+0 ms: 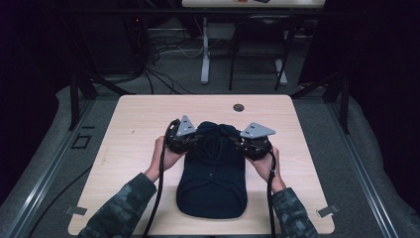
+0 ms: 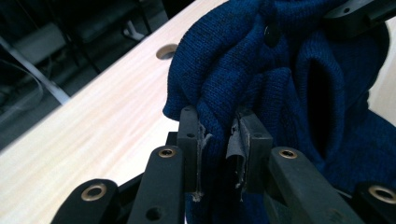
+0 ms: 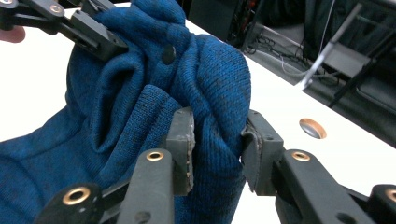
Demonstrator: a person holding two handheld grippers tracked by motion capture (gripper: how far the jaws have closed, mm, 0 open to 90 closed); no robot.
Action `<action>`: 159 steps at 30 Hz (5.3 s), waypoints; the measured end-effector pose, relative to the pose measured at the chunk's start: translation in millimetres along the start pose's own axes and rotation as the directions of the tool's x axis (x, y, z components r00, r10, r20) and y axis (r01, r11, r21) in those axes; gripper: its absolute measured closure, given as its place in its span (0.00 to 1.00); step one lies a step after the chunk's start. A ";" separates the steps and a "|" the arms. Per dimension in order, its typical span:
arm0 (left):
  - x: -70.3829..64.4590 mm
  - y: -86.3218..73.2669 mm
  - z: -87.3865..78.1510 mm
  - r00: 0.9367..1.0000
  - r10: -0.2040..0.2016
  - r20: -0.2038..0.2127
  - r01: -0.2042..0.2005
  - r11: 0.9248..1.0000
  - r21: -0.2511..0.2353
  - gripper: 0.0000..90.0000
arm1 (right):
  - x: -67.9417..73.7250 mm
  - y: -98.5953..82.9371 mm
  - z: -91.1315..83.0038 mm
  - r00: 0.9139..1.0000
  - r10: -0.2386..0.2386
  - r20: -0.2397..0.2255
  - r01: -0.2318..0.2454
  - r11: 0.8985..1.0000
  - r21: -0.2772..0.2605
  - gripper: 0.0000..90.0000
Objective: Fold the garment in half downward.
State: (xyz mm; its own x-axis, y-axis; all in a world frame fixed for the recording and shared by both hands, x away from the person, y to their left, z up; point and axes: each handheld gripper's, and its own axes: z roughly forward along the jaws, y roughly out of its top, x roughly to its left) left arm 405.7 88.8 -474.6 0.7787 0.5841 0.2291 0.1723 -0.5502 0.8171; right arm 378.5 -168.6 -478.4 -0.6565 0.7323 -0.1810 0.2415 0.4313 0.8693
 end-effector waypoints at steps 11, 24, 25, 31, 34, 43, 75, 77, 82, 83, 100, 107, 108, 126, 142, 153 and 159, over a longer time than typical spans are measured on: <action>-7.9 5.2 2.2 0.999 0.044 0.012 -0.044 0.999 -0.019 0.83 | -17.5 -20.1 4.3 0.979 0.159 -0.126 -0.154 0.987 0.043 0.55; -3.8 4.0 -3.5 0.999 0.037 0.036 -0.038 0.999 0.012 0.82 | 0.0 -21.8 -0.5 0.997 0.059 -0.043 -0.060 0.998 -0.009 0.79; -3.3 3.6 -3.8 0.999 0.028 0.044 -0.029 0.999 0.014 0.82 | 2.0 -20.6 -1.4 0.998 0.044 -0.041 -0.045 0.999 -0.013 0.80; 0.8 -1.8 -4.9 0.996 -0.013 0.084 0.008 0.998 0.065 0.75 | 10.2 -18.5 -3.6 0.999 -0.027 -0.021 0.027 0.999 -0.028 0.81; 1.5 -6.7 -4.3 0.995 -0.025 0.100 0.016 0.996 0.088 0.69 | 11.7 -20.6 -2.9 0.998 -0.055 -0.025 0.054 0.998 -0.030 0.81; 8.8 -19.3 -1.6 0.987 -0.102 0.128 0.086 0.989 0.121 0.50 | 11.2 -21.2 -4.2 0.997 -0.078 -0.030 0.077 0.997 -0.030 0.82; 4.1 -17.1 7.7 0.993 -0.043 0.109 0.033 0.995 0.091 0.88 | 10.8 1.0 -4.2 0.991 -0.127 -0.039 0.129 0.990 0.050 0.79; 5.0 -18.2 8.2 0.992 -0.064 0.110 0.057 0.996 0.073 0.89 | 7.9 3.3 -4.2 0.994 -0.084 -0.065 0.089 0.992 0.084 0.75; 1.1 -15.2 7.0 0.997 -0.026 0.076 0.022 0.998 0.058 0.89 | 3.2 0.6 1.8 0.992 0.031 -0.125 -0.005 0.979 0.203 0.64; 0.2 -14.4 6.0 0.997 -0.018 0.071 0.014 0.998 0.054 0.89 | 3.5 -1.2 3.2 0.991 0.046 -0.126 -0.017 0.975 0.221 0.61; 0.1 -29.9 1.9 0.995 -0.052 0.091 0.046 0.997 0.067 0.83 | 19.9 1.3 -1.6 0.996 0.042 -0.074 -0.028 0.983 0.179 0.77; -1.6 -45.2 2.5 0.991 -0.097 0.087 0.091 0.993 0.071 0.82 | 36.5 7.9 1.1 0.998 -0.006 -0.057 0.018 0.977 0.215 0.76; -1.4 -47.3 2.6 0.991 -0.098 0.088 0.092 0.993 0.073 0.81 | 37.6 7.7 1.3 0.998 -0.004 -0.062 0.018 0.976 0.216 0.75; -4.9 -56.5 6.4 0.984 -0.142 0.108 0.132 0.987 0.093 0.82 | 46.5 -10.0 4.5 0.984 0.087 -0.152 -0.047 0.967 0.249 0.75; -13.1 -55.1 5.1 0.977 -0.155 0.149 0.144 0.986 0.082 0.79 | 30.5 -7.3 1.6 0.996 0.041 -0.074 -0.022 0.968 0.250 0.74; -10.1 -65.3 -9.4 0.972 -0.146 0.185 0.135 0.988 0.072 0.65 | 46.1 -11.1 -6.6 0.990 0.026 -0.137 0.008 0.970 0.242 0.74; -12.0 -70.4 -17.4 0.973 -0.147 0.179 0.129 0.986 0.107 0.56 | 54.4 -15.6 -12.6 0.988 0.008 -0.152 0.029 0.970 0.240 0.74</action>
State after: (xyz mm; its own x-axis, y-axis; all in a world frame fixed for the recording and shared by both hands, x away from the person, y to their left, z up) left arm 373.8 131.0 -525.7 0.8399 0.5426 0.0082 0.3350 -0.5304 0.7788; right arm 330.0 -142.1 -496.1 -0.7554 0.6474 -0.1017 0.3871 0.5661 0.7278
